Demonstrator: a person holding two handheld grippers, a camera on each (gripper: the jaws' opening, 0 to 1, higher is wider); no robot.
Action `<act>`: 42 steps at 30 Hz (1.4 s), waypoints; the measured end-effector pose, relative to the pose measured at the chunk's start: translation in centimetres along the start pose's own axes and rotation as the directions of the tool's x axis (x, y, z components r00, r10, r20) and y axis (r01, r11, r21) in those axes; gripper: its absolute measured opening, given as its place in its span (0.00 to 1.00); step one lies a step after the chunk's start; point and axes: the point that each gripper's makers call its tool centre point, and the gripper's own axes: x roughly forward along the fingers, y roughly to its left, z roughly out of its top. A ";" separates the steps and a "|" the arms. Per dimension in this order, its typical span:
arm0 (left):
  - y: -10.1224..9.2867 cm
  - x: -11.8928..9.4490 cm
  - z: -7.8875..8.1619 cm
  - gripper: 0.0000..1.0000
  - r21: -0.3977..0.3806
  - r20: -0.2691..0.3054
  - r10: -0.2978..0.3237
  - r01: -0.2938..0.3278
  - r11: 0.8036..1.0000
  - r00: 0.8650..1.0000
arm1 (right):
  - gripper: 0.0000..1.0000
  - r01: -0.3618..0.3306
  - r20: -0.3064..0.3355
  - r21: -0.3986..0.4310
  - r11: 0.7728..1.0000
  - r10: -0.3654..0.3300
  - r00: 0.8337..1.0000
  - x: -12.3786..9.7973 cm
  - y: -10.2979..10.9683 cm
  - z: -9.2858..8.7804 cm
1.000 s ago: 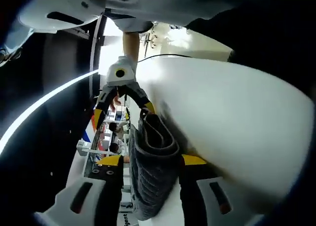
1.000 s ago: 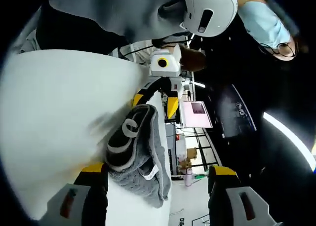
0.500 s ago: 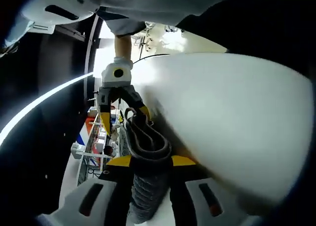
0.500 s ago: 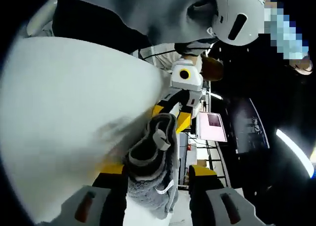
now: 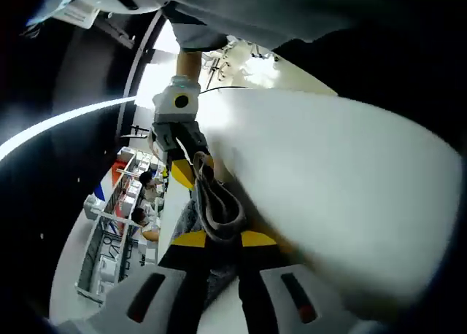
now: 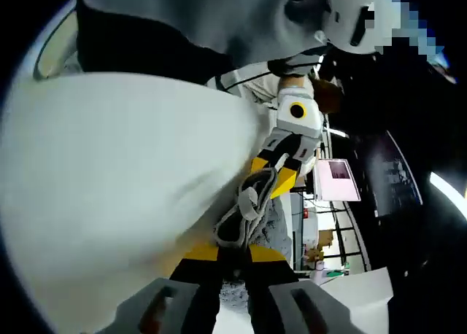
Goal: Fold the towel on the table until its edges align and the towel forms a compact rectangular stack.
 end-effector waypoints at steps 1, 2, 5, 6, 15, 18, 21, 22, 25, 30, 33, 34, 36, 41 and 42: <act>0.1 -0.1 0.1 0.14 -0.035 0.006 -0.003 0.003 0.999 1.000 | 0.11 -0.005 0.013 0.037 0.999 0.004 1.000 -0.1 -0.1 0.2; 0.5 -0.3 0.3 0.13 -0.091 0.022 -0.001 0.003 0.996 1.000 | 0.11 -0.005 0.022 0.069 0.998 0.004 1.000 0.0 -0.3 0.4; 1.7 -1.1 0.8 0.13 -0.276 0.073 0.021 0.000 0.961 0.997 | 0.10 0.006 0.069 0.210 0.978 -0.021 0.997 -0.4 -1.4 1.1; 2.1 -1.3 0.9 0.13 -0.323 0.083 0.030 -0.001 0.946 0.996 | 0.10 0.010 0.088 0.258 0.966 -0.033 0.996 -0.6 -2.0 1.4; 6.2 -4.0 1.5 0.12 -0.854 0.249 0.135 0.152 0.498 0.959 | 0.10 -0.075 0.224 0.758 0.648 -0.151 0.963 -1.8 -6.9 3.3; 6.7 -4.3 1.5 0.12 -0.911 0.282 0.160 0.212 0.355 0.946 | 0.10 -0.128 0.244 0.848 0.515 -0.164 0.956 -1.9 -7.3 3.2; 7.1 -4.6 0.7 0.11 -0.954 0.288 0.186 0.265 0.139 0.939 | 0.10 -0.184 0.256 0.930 0.319 -0.201 0.946 -2.2 -8.1 3.0; 7.3 -4.9 1.0 0.11 -0.946 0.324 0.206 0.310 0.100 0.923 | 0.10 -0.205 0.271 0.937 0.283 -0.220 0.937 -2.4 -8.5 3.1; 7.4 -4.9 1.5 0.11 -0.923 0.356 0.235 0.380 -0.061 0.904 | 0.10 -0.259 0.293 0.952 0.161 -0.252 0.922 -2.7 -9.2 3.1; 8.4 -4.8 1.8 0.10 -0.926 0.351 0.220 0.372 -0.063 0.910 | 0.10 -0.254 0.279 0.959 0.125 -0.265 0.923 -2.7 -10.2 2.2; 9.5 -4.6 1.6 0.10 -0.922 0.343 0.235 0.374 -0.099 0.909 | 0.10 -0.263 0.271 0.962 0.068 -0.300 0.915 -2.7 -11.7 1.2; 10.3 -4.5 1.5 0.10 -0.918 0.345 0.249 0.381 -0.111 0.905 | 0.10 -0.264 0.270 0.963 0.061 -0.303 0.914 -2.6 -12.0 1.0; 11.7 -4.7 0.4 0.10 -0.912 0.347 0.259 0.389 -0.132 0.901 | 0.10 -0.256 0.257 0.966 0.048 -0.321 0.911 -2.5 -13.2 0.6; 14.5 -4.9 -1.6 0.10 -0.864 0.379 0.288 0.448 -0.230 0.879 | 0.10 -0.251 0.243 0.968 0.019 -0.344 0.907 -2.5 -15.6 -0.9; 14.8 -4.8 -2.1 0.10 -0.852 0.383 0.279 0.454 -0.260 0.880 | 0.10 -0.255 0.243 0.967 0.009 -0.340 0.909 -2.3 -15.8 -1.2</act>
